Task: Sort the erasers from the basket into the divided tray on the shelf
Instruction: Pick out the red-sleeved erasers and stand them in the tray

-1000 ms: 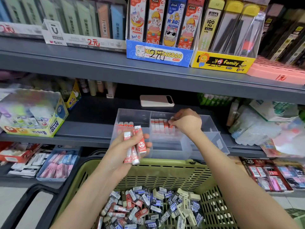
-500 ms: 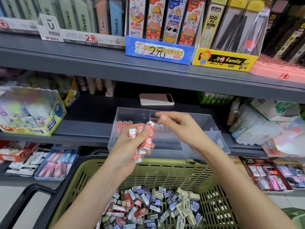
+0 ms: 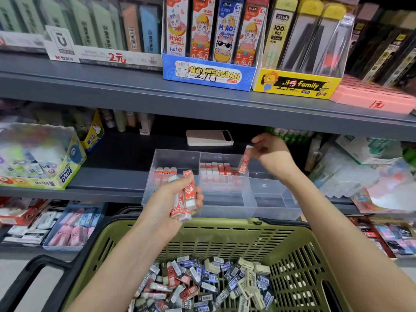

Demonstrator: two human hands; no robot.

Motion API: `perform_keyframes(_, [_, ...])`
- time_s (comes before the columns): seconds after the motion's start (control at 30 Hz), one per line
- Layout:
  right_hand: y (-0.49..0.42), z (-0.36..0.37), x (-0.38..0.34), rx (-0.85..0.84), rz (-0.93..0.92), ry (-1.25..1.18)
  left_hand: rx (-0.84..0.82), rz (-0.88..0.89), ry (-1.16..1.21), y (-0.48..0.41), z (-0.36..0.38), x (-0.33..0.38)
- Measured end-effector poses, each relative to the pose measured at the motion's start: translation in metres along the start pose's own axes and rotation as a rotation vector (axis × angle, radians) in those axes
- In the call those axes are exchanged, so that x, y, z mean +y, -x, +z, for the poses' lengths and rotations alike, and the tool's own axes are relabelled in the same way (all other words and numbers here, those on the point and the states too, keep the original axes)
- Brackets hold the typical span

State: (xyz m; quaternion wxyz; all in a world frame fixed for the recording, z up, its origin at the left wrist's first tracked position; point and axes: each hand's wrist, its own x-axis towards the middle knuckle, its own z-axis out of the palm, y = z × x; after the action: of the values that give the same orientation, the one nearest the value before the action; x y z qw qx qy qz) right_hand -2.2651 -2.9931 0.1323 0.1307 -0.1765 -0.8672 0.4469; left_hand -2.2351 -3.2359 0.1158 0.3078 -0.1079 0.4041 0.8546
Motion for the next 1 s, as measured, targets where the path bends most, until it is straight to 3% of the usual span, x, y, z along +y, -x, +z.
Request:
perform_keyframes(0.17, [-0.012,0.019,0.001,-0.157,-0.079,0.512,0.022,-0.009,0.02,0.0,0.005,0.0])
perform_keyframes(0.37, [-0.013,0.03,0.0,-0.082,-0.372,1.277,0.068,-0.049,0.051,-0.003,0.009,0.001])
perform_keyframes(0.43, [-0.014,0.032,0.004,-0.074,-0.352,1.364,0.059,-0.061,0.055,-0.004,0.008,0.002])
perform_keyframes(0.67, [-0.013,0.039,0.002,-0.047,-0.125,1.329,0.09,-0.057,-0.012,-0.005,0.016,0.004])
perform_keyframes(0.73, [-0.003,0.036,-0.004,0.023,-0.225,1.133,0.079,-0.051,-0.032,-0.004,0.017,0.004])
perform_keyframes(0.77, [0.006,0.033,-0.009,0.018,-0.271,0.86,0.077,-0.049,-0.046,-0.005,0.017,0.003])
perform_keyframes(0.8, [0.016,0.031,-0.015,-0.071,-0.261,0.49,0.075,-0.048,-0.062,-0.005,0.017,0.003])
perform_keyframes(0.87, [0.041,0.023,-0.032,-0.431,-0.188,-0.169,0.058,-0.049,-0.079,-0.007,0.018,0.002])
perform_keyframes(0.93, [0.056,0.019,-0.04,-0.611,-0.2,-0.344,0.015,-0.057,-0.081,-0.008,0.02,0.001])
perform_keyframes(1.0, [0.062,0.02,-0.042,-0.604,-0.227,-0.364,-0.016,-0.064,-0.076,-0.008,0.023,-0.001])
